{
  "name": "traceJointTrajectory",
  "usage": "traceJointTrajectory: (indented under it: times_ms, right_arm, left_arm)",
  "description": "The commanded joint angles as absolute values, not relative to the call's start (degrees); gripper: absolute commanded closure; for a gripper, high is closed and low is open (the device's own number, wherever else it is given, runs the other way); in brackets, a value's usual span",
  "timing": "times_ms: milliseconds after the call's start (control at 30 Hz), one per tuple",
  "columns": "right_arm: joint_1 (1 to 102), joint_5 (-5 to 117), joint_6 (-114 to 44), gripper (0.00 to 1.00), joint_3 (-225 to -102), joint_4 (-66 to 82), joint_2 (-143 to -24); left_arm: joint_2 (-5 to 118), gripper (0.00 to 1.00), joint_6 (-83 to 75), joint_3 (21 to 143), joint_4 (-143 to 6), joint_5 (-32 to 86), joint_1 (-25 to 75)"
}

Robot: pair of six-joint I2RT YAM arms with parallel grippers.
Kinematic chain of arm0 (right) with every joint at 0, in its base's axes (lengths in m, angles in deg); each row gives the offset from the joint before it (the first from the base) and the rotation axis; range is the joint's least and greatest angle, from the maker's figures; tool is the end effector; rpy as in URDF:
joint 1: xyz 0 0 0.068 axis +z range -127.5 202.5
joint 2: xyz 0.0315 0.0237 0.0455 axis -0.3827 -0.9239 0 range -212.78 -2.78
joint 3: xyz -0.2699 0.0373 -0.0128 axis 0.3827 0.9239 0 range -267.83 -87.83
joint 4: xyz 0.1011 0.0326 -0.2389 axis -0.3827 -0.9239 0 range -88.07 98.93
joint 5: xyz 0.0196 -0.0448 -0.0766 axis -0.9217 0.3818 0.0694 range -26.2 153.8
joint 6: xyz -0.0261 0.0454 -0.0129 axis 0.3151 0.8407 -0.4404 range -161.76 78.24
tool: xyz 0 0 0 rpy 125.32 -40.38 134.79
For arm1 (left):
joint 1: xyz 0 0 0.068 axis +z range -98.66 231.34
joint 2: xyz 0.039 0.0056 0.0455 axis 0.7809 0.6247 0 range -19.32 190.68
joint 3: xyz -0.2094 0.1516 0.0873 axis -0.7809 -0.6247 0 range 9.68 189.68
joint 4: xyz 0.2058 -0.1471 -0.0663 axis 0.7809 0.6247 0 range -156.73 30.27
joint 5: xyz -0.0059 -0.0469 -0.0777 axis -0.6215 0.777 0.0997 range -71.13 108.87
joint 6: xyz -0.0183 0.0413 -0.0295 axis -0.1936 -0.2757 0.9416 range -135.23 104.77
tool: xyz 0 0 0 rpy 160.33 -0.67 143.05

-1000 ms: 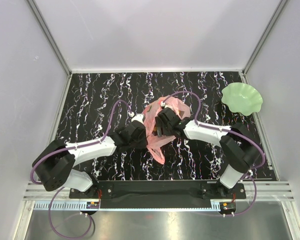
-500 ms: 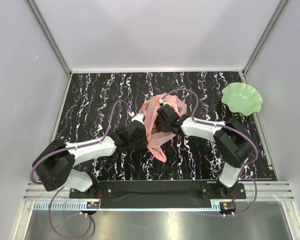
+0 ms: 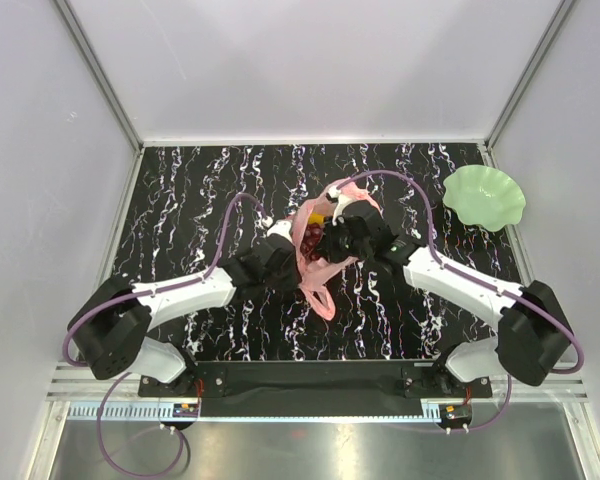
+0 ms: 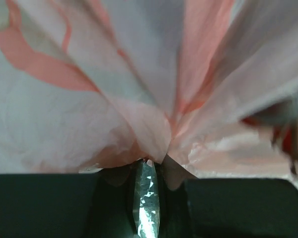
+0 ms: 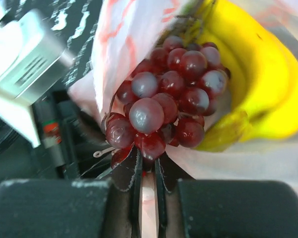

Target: Untie the knot of the plastic bag and take out the fruit

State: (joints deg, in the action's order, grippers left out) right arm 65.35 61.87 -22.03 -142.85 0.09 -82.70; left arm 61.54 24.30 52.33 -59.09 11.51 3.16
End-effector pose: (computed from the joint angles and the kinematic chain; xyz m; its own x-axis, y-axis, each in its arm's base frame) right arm 0.2282 0.2134 0.2638 -0.6196 -0.1146 -0.7765 -0.5217 0.7992 0.2984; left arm 0.1927 -0.2085 0.1913 -0.8015 -0.0508 -0.5958 0.2198 0.9016 -0.3726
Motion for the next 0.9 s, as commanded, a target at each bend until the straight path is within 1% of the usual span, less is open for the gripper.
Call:
traceJointTrajectory:
  times_ms: [0, 100, 133, 267, 333, 400, 433, 500, 533, 600, 633, 700, 733, 767, 833, 867]
  right_arm:
    - [65.04, 54.4, -24.62, 0.87, -143.02, 2.0, -80.91]
    - [65.13, 46.51, -25.41, 0.87, -141.27, 5.48, -80.13]
    - [65.04, 42.05, -25.41, 0.87, -139.7, 6.72, -78.73]
    - [65.04, 34.98, -27.43, 0.87, -138.19, 7.0, -75.56]
    - [65.04, 35.84, -29.62, 0.87, -138.8, 3.32, -74.5]
    - [65.04, 39.96, -30.85, 0.85, -139.68, -1.84, -74.85]
    - [65.04, 44.51, -31.3, 0.85, -140.99, -3.71, -76.24]
    - [65.04, 48.23, -31.48, 0.85, -142.49, -8.18, -78.35]
    - [64.95, 48.68, -31.65, 0.82, -143.19, -8.9, -80.54]
    - [65.04, 47.11, -31.83, 0.81, -143.2, -9.17, -82.22]
    - [65.04, 42.49, -32.09, 0.81, -142.59, -8.65, -82.84]
    - [65.13, 37.46, -32.97, 0.81, -140.84, -6.46, -82.32]
    - [65.13, 34.65, -33.23, 0.78, -140.56, -6.36, -82.06]
    - [65.04, 34.53, -33.32, 0.72, -140.47, -6.54, -81.8]
    - [65.13, 37.06, -33.76, 0.64, -141.0, -8.81, -81.79]
    - [65.13, 38.39, -33.85, 0.4, -141.26, -9.52, -81.88]
  left_arm:
    - [61.89, 0.84, 23.97, 55.55, -60.58, 10.52, 2.83]
    - [61.54, 0.85, 23.8, 55.99, -59.96, 9.56, 2.91]
    - [61.11, 0.85, 23.71, 56.17, -59.61, 9.29, 2.83]
    - [59.26, 0.85, 22.83, 56.52, -57.33, 7.18, 3.44]
    - [58.12, 0.85, 22.3, 56.43, -56.97, 6.65, 3.88]
    - [57.68, 0.85, 22.04, 56.26, -56.97, 6.47, 3.97]
    - [57.85, 0.85, 22.12, 56.17, -57.23, 6.65, 3.97]
    - [58.46, 0.86, 22.56, 56.08, -57.76, 8.13, 3.97]
    - [59.16, 0.87, 22.74, 55.91, -58.11, 8.67, 3.97]
    - [59.96, 0.88, 23.44, 55.21, -59.43, 9.81, 3.97]
    - [60.48, 0.88, 23.53, 54.86, -59.87, 10.25, 3.97]
    - [60.92, 0.89, 24.14, 53.54, -61.45, 10.95, 4.06]
    - [60.93, 0.89, 24.32, 53.36, -61.72, 11.13, 4.06]
    - [60.93, 0.89, 24.41, 52.92, -61.98, 11.13, 3.97]
    - [60.66, 0.89, 24.41, 52.65, -62.16, 11.13, 4.06]
    - [60.58, 0.89, 24.32, 52.57, -62.33, 11.13, 3.97]
